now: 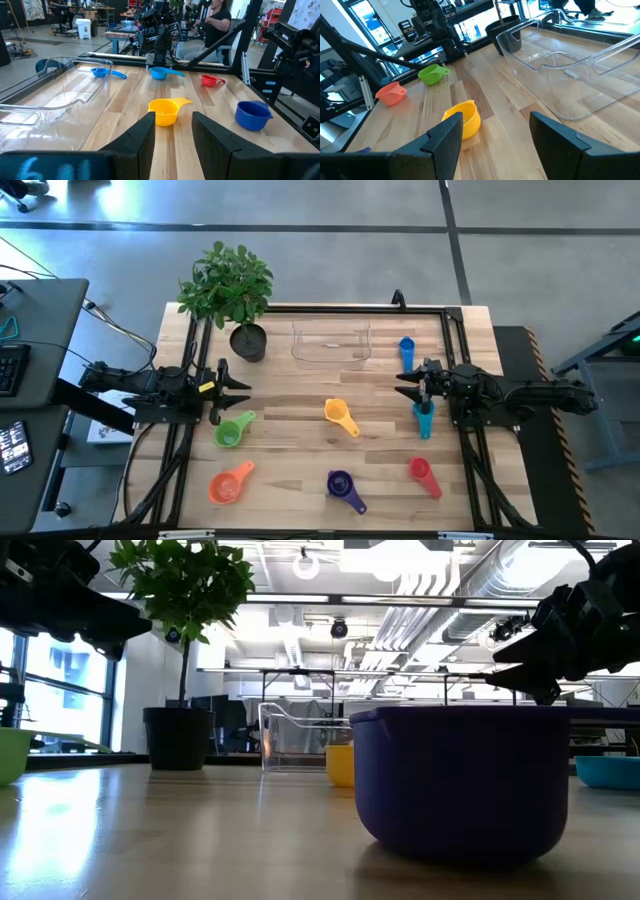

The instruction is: Nest measuring cups in basket

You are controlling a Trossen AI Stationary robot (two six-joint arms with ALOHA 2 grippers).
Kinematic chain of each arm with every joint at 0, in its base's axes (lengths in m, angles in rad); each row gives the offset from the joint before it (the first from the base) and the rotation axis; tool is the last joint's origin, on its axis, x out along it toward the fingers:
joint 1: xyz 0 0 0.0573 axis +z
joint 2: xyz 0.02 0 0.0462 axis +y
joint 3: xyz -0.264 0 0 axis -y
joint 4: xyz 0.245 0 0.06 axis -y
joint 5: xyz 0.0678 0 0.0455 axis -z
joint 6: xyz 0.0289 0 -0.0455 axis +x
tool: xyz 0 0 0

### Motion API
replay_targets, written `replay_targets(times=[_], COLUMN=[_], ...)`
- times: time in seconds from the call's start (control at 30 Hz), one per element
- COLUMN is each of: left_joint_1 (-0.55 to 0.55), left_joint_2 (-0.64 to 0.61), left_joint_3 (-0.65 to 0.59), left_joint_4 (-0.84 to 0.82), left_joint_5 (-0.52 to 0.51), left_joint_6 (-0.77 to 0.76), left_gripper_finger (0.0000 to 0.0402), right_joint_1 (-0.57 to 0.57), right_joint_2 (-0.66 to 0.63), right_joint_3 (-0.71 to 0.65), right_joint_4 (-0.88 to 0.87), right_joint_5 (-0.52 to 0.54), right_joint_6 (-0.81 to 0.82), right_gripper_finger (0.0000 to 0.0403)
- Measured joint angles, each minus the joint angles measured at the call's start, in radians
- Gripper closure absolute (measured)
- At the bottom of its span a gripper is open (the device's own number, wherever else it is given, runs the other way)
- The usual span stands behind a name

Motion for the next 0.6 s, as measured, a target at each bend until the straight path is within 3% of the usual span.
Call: replay_targets(times=[0.4,0.6], left_joint_1=[0.0,0.0], left_joint_2=[0.0,0.0], left_joint_3=[0.0,0.0], left_joint_4=[0.039,0.047], left_joint_5=[-0.037,-0.045], left_joint_6=[-0.098,-0.282], left_gripper_finger=[0.0284,0.0284], right_joint_1=[0.0,0.0], right_joint_2=[0.0,0.0], right_joint_3=[0.0,0.0], right_joint_4=[0.0,0.0], right_joint_5=[0.0,0.0], right_joint_6=[0.0,0.0], right_gripper_finger=[0.0183,0.0183])
